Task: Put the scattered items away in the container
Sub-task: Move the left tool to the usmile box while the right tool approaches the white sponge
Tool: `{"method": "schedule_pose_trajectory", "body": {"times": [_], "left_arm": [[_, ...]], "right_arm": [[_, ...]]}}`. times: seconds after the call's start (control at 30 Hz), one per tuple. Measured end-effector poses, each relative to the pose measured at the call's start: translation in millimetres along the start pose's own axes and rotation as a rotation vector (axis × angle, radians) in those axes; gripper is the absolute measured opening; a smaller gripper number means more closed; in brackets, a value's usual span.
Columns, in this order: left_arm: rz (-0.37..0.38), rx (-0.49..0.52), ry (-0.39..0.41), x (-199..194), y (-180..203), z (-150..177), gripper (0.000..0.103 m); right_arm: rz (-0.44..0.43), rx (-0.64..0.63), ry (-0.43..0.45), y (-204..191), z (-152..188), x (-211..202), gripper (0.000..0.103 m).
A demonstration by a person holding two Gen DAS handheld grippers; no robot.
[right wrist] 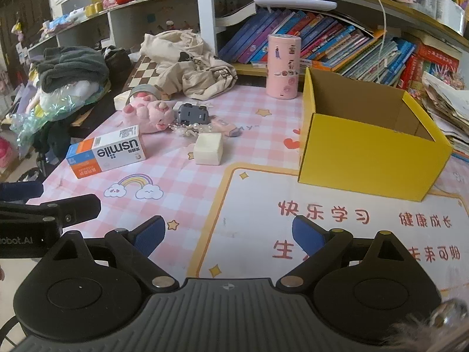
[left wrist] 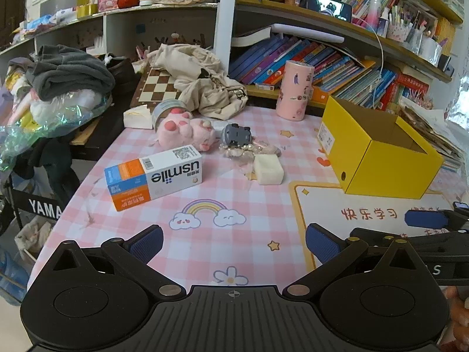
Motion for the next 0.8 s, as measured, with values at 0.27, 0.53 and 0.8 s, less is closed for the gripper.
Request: {"method": "schedule_pose_trajectory", "body": {"times": [0.27, 0.53, 0.8], "left_arm": [[0.005, -0.065, -0.006, 8, -5, -4, 0.103], [-0.084, -0.156, -0.037, 27, -24, -17, 0.103], [-0.19, -0.186, -0.033, 49, -44, -32, 0.103]], "right_arm": [[-0.038, -0.053, -0.025, 1, -10, 14, 0.094], [-0.1, -0.11, -0.045, 2, -31, 39, 0.082], [-0.129, -0.133, -0.075, 8, -56, 75, 0.082]]}}
Point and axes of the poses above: each gripper's, at about its wrist camera, not at the fingertips, and x roughly the way its jaws point, y to its right, z to its underside, the point moved 3 cm from there along x, roughly the way its jaws point, and after that the axes turned 8 degrees about -y, right-handed, at the moved point
